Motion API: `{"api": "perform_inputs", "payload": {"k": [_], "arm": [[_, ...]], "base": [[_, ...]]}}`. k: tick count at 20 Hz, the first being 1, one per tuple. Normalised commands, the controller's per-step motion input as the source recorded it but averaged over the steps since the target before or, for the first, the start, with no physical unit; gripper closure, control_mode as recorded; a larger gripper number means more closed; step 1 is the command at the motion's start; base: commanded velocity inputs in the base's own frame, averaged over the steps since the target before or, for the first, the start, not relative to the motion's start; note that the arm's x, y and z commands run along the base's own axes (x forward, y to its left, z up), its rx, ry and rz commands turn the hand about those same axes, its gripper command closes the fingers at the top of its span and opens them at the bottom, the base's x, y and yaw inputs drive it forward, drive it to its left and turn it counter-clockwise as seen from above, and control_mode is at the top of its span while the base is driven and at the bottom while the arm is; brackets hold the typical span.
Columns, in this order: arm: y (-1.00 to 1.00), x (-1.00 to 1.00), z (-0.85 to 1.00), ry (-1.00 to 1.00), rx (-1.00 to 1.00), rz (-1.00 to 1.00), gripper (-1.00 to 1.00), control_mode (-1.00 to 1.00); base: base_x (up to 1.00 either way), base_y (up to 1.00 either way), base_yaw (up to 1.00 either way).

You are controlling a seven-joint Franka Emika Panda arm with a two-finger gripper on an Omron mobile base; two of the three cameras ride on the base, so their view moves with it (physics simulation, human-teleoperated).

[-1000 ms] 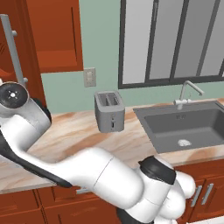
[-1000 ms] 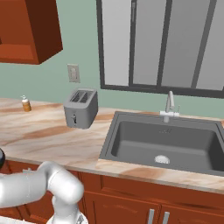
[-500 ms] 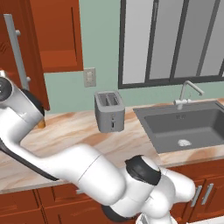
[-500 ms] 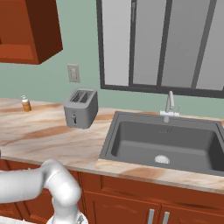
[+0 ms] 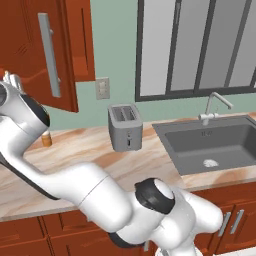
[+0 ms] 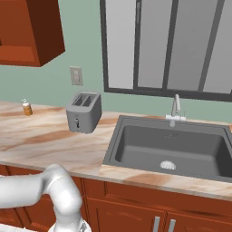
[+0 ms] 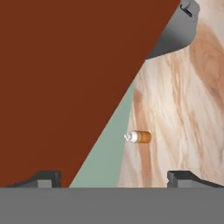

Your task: Close all open cabinet doors.

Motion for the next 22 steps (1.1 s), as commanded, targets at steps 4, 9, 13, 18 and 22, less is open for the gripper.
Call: {"api": "perform_inputs", "payload": {"k": [4,9,13,18,22], "arm": [[-0.46,0.25,0.03,0.00,0.00,-0.27,-1.00,-1.00],[-0.48,0.29,0.01,0.00,0.00,-0.27,-1.00,-1.00],[-0.48,0.29,0.00,0.00,0.00,-0.28,-1.00,-1.00],[-0.49,0.31,0.00,0.00,0.00,-0.26,-1.00,-1.00],[-0.47,0.31,0.08,0.00,0.00,-0.25,-1.00,-1.00]], "base": [[0.00,0.00,0.00],[0.00,0.00,0.00],[0.00,0.00,0.00],[0.00,0.00,0.00],[0.00,0.00,0.00]]}}
